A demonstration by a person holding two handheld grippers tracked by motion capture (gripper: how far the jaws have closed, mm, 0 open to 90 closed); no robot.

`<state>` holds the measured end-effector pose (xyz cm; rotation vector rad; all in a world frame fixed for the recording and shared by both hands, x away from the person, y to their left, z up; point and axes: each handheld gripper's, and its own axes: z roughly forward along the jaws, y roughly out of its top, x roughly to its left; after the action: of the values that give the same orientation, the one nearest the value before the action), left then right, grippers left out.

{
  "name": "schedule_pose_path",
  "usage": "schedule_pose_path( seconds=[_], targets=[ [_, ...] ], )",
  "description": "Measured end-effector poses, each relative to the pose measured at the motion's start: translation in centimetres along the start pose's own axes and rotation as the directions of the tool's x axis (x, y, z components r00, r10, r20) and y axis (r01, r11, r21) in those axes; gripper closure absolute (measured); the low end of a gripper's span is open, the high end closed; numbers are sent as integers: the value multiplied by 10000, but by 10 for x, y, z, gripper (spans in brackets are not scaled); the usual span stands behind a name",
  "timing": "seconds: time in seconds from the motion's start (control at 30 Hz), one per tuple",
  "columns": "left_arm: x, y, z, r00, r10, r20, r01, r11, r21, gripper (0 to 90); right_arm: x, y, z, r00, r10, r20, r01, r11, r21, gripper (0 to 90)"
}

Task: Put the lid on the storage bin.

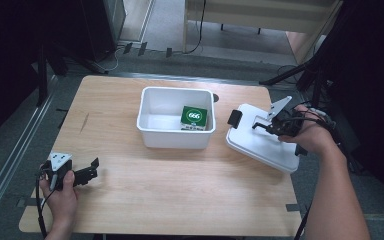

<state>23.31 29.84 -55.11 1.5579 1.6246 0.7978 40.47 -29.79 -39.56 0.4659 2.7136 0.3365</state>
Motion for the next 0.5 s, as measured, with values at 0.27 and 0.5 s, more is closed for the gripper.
schedule_pose_path(
  seconds=[0.27, 0.5],
  targets=[
    [0, 0, 0, 10000, -6, -1, 6, 10000, 5, 0, -5, 20, -32, 9990, -395, 210, 405, 9980, -494, 855],
    [0, 0, 0, 10000, -39, 18, 39, 10000, -43, 0, -8, 46, -56, 9958, -797, 440, 825, 9944, -666, 856]
  ],
)
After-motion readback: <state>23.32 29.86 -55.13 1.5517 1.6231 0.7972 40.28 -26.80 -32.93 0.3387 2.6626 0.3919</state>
